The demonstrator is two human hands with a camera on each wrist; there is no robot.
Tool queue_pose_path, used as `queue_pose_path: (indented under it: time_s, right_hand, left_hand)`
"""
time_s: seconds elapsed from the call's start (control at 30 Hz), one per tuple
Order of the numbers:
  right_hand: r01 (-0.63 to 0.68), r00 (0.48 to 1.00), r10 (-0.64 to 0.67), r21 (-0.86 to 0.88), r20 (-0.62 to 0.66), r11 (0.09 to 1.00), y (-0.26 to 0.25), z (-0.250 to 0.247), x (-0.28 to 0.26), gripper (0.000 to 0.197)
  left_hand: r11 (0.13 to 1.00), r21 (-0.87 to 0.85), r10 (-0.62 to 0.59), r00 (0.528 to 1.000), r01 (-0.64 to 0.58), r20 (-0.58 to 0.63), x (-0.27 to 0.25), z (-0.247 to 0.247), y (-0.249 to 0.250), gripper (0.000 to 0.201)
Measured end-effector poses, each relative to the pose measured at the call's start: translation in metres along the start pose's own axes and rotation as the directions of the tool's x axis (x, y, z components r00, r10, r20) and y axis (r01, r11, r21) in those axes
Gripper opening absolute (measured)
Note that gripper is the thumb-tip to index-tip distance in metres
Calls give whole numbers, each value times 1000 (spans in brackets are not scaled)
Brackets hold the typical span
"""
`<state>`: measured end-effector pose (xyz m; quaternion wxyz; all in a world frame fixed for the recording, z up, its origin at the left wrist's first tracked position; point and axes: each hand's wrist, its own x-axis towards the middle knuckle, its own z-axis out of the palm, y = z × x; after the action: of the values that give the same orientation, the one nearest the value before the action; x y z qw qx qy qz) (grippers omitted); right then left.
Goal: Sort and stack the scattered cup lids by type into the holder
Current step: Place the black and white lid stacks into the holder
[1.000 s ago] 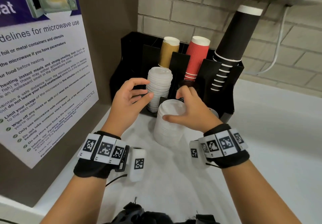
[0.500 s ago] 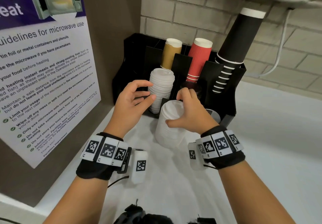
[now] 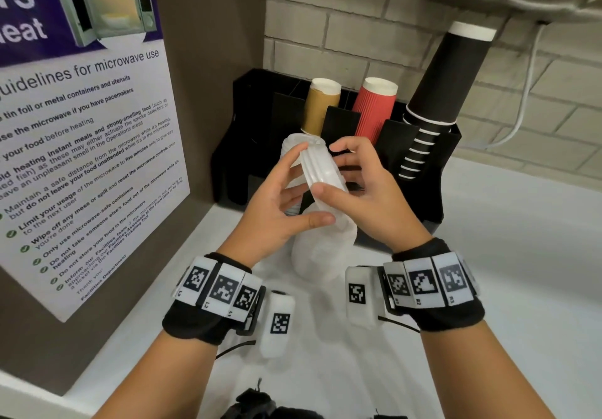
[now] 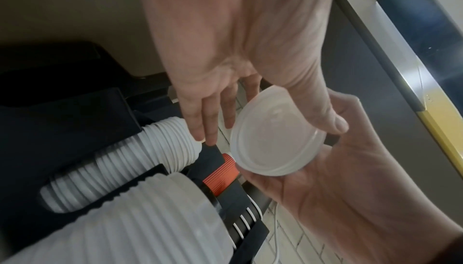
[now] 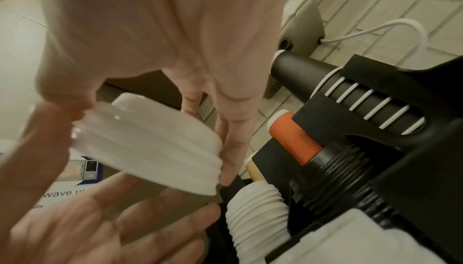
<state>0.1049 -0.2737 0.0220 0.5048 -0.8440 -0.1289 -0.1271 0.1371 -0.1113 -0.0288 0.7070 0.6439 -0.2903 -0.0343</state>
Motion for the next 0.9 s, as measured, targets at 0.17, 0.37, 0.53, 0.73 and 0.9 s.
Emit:
queue_pose_path:
  time_s: [0.17, 0.37, 0.53, 0.73, 0.9]
  right_hand:
    - [-61, 995, 59, 27, 82, 998, -3, -8, -3, 58]
    - [-56, 981, 44, 56, 191, 997, -5, -19, -4, 71]
    - [-33, 989, 26, 46, 147, 998, -5, -16, -4, 63]
    - [28, 1000, -28, 33, -2, 999, 3, -37, -4, 61]
    - [-157, 917, 111, -92, -383, 983, 40, -82, -3, 65]
  left_hand:
    - [999, 22, 24, 999, -24, -21, -1, 0, 2, 90]
    - [998, 60, 26, 999, -25, -20, 0, 1, 4, 89]
    - [997, 74, 20, 1000, -19, -12, 1, 3, 4, 94]
    - [995, 102, 4, 999, 0, -36, 0, -7, 1, 94]
    - [987, 163, 23, 981, 9, -190, -1, -20, 0, 46]
